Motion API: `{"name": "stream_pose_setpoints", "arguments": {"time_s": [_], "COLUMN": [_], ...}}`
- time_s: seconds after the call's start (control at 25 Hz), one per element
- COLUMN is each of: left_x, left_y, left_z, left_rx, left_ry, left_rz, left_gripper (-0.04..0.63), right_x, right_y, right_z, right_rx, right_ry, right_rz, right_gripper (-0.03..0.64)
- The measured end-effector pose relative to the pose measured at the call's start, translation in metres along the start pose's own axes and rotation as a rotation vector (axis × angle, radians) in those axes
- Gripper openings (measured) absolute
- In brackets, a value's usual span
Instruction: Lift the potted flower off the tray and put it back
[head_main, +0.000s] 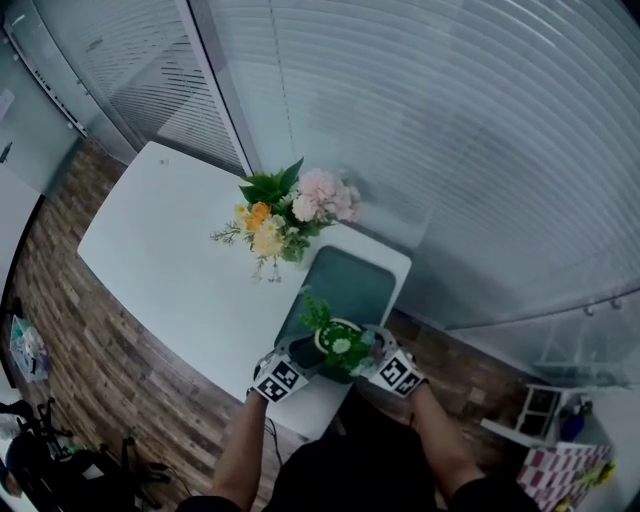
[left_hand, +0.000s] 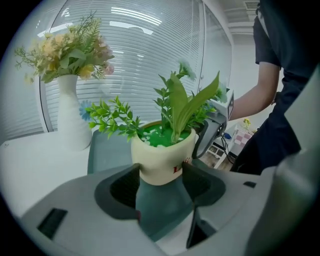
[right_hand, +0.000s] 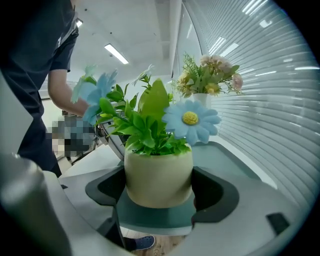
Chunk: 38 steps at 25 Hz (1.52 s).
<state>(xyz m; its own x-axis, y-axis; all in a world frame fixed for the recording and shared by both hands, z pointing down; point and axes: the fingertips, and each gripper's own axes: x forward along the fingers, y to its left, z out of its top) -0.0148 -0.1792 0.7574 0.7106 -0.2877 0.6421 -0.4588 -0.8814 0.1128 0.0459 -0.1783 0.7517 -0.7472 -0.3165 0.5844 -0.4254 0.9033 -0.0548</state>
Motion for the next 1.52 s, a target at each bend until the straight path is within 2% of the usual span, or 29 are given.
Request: {"name": "stream_pose_setpoints", "arguments": {"time_s": [0.28,0.44,0.64,1.08,1.52], "left_x": [0.011,0.017,0.019,0.022,0.021], "left_y": [0.012,0.015,0.017,0.018,0.018], "left_z": [-0.004,-0.003,-0.002,-0.004,-0.004], "left_rx": [-0.009,0.015,0.059,0.043,0.058], "left_ry": [0.018,0.02,0.062,0.047,0.05], "left_rz": [0.003,0.011,0.034,0.034,0.04], "left_gripper": [0.268,0.268,0.268,0.268,0.268], "right_x": [0.013,0.015,0.017,0.017,0.016], "right_y": [-0.013,-0.018,-0.023,-0.024,-0.024], "right_z": [-0.006,-0.013,-0.017,-0.018,-0.015], "right_rx": [0.008,0.022,0.006,0.021,0.021], "right_ry": [-0.003,0.019,0.012,0.006,0.007], "right_rz": [-0.003,-0.011,-0.013,-0.011,0.002], "right_gripper": [0.385,0.385,0.385,0.385,0.385]}}
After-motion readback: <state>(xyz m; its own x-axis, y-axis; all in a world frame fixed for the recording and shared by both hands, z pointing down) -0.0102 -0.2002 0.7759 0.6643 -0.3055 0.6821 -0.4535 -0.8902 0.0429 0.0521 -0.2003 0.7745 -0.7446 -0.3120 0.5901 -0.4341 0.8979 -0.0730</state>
